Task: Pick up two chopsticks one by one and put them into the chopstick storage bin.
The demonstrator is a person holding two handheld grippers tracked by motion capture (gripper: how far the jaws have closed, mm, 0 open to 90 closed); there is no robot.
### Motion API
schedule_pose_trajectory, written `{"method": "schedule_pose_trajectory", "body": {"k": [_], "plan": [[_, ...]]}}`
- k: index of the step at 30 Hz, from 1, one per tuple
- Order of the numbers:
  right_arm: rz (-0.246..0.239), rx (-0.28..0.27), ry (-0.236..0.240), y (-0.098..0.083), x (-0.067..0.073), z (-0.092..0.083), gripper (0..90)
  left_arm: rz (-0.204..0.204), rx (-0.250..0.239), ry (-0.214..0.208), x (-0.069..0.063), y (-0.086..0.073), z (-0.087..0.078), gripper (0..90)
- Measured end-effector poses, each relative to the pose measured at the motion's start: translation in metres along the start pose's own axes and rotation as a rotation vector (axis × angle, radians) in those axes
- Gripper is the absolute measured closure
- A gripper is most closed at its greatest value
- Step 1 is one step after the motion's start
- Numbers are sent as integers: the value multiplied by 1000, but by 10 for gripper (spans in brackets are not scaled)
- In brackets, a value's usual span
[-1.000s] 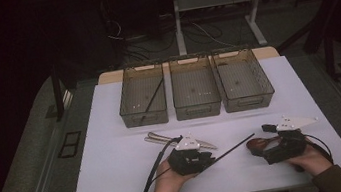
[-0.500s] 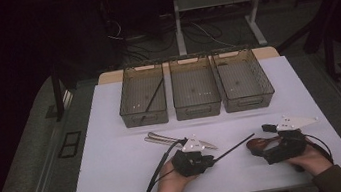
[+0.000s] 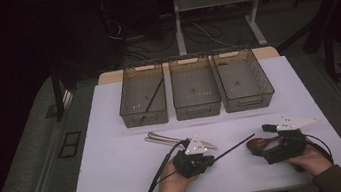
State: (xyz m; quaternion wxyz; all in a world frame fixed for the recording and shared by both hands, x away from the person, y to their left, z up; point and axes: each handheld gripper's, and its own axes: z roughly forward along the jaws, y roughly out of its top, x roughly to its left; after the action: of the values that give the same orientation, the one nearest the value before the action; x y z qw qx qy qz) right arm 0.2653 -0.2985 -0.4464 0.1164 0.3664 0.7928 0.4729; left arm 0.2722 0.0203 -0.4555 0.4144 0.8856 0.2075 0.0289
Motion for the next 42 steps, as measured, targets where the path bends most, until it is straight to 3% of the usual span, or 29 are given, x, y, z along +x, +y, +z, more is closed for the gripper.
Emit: {"method": "schedule_pose_trajectory", "body": {"k": [20, 34, 42], "plan": [[0, -3, 0, 0, 0, 0, 3, -13, -94, -27, 11, 12, -34, 848], [0, 9, 7, 0, 3, 4, 3, -22, -155, -11, 35, 14, -70, 848], [-24, 24, 23, -1, 9, 9, 3, -42, -189, 7, 51, 16, -89, 848]]}}
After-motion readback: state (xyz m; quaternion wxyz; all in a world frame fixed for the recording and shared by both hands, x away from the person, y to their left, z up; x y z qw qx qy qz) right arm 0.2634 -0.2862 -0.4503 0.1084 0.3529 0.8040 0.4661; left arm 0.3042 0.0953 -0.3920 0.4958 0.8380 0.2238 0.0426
